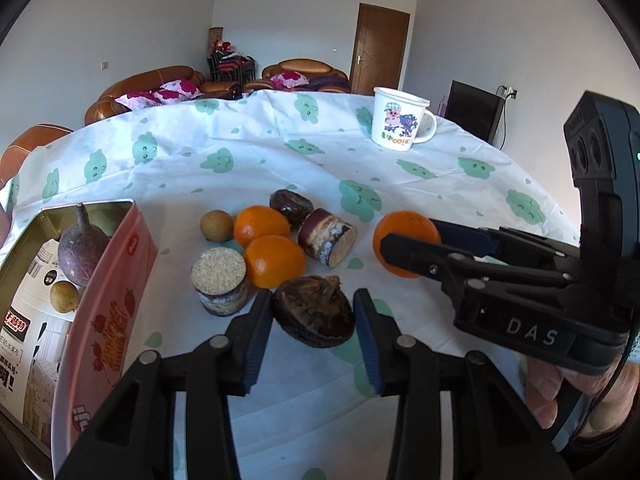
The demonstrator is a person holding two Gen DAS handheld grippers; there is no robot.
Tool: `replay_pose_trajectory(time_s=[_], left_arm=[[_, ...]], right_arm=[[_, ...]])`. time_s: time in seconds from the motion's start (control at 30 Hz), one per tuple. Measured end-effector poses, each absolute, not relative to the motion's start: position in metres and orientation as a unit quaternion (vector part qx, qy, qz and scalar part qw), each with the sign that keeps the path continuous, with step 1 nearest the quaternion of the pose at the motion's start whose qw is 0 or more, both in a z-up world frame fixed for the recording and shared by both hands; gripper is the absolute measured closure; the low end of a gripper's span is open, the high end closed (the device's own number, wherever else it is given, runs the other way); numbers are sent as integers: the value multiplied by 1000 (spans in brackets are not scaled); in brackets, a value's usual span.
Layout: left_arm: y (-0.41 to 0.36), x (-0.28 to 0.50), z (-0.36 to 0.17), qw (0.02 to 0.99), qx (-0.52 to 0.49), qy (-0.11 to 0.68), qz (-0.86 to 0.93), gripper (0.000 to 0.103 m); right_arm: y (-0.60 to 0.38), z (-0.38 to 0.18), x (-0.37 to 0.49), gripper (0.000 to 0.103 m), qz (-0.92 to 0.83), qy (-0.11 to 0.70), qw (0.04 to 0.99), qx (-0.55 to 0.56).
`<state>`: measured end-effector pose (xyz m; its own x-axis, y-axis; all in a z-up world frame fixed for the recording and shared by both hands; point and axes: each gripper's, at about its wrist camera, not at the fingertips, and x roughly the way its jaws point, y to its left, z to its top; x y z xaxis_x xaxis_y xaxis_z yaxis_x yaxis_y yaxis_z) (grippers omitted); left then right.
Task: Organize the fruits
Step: 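Carry the orange and brown fruit into the pink tin box and release both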
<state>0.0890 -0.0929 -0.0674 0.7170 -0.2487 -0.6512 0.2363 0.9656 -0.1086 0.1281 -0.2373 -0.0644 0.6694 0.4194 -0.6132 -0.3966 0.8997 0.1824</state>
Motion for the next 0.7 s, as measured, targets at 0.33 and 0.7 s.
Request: replay_pose_trajectory(time_s=[0.33, 0.7], left_arm=[[-88, 72, -55, 949, -14, 292, -116, 60], [-87, 61, -49, 961, -7, 257, -103, 60]], right_arm=[[-239, -53, 111, 54, 239, 285, 928, 12], [-241, -49, 103, 54, 245, 258, 934, 14]])
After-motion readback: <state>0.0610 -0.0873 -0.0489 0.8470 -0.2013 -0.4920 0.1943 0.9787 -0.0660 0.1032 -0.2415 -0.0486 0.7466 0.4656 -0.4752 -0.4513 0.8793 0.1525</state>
